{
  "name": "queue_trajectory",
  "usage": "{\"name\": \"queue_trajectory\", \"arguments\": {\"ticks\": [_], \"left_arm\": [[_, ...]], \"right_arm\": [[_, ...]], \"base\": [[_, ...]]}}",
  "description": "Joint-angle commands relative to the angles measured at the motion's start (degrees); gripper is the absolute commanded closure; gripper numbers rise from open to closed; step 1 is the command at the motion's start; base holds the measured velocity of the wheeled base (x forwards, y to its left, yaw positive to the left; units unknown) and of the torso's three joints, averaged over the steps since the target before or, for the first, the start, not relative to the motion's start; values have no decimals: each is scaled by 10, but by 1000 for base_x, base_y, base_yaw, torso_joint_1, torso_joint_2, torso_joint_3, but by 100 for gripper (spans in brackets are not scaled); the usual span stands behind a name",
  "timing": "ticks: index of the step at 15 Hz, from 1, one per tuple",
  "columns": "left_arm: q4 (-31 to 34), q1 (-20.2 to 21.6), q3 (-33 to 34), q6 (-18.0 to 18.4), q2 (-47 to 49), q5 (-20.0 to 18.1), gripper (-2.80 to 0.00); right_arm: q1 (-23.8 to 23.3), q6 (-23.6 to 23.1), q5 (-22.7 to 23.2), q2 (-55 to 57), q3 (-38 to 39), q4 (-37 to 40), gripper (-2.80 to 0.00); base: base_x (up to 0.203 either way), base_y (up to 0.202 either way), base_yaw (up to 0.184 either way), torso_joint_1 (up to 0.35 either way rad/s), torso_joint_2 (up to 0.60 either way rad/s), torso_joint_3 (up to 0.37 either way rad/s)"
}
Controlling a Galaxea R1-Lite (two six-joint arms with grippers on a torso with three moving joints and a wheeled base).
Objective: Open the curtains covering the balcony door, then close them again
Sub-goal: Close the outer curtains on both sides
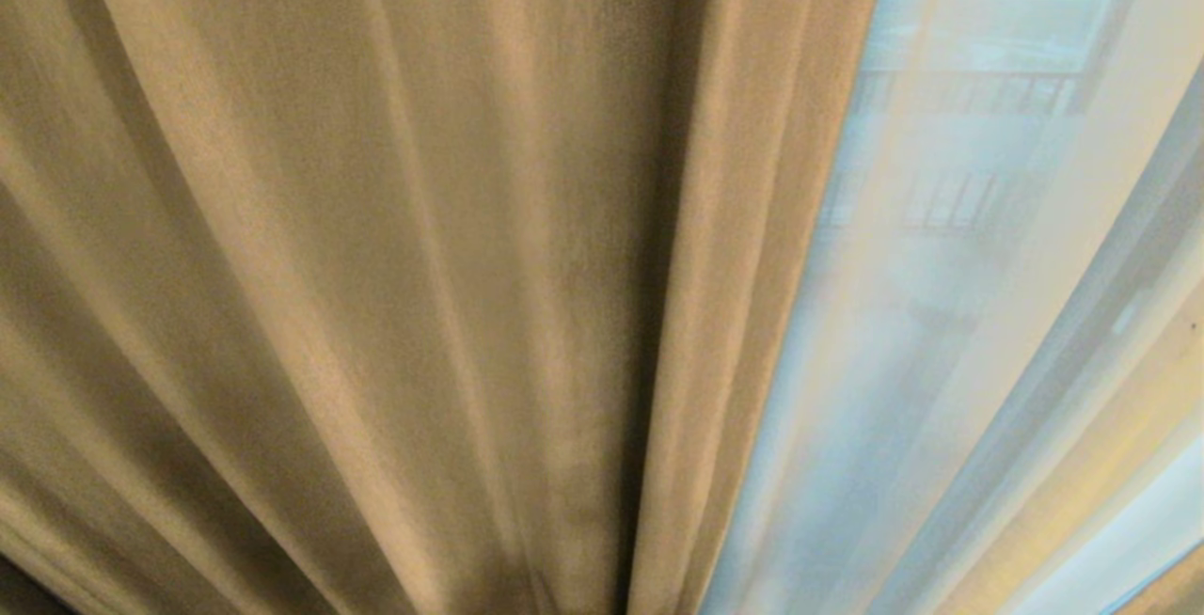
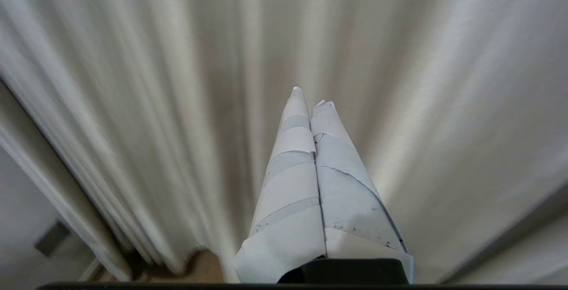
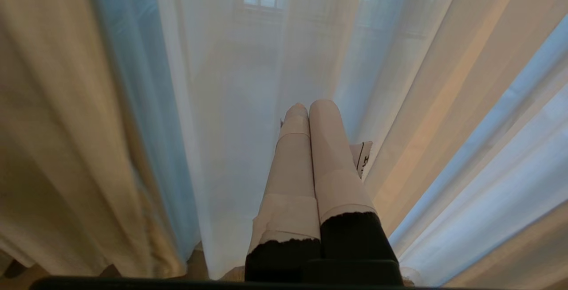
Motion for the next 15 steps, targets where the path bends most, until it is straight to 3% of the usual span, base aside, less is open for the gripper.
{"name": "queue_trajectory", "arguments": {"ticks": [1,3,4,7,15], "left_arm": [[1,2,35,30,-84,-11,0],[-36,1,89,62,-101,-17,0],[-72,1,104,65,-101,-39,0],[-66,1,125,54,-101,-148,0],[-51,0,126,50,-101,-149,0]], "right_arm": [[0,-1,1,1,0,0,0],[0,-1,0,1,0,0,0],[0,-1,1,1,0,0,0],[0,-1,1,1,0,0,0],[0,-1,1,1,0,0,0]], "base": [[0,0,0,0,0,0],[0,0,0,0,0,0],[0,0,0,0,0,0],[0,0,0,0,0,0],[0,0,0,0,0,0]]}}
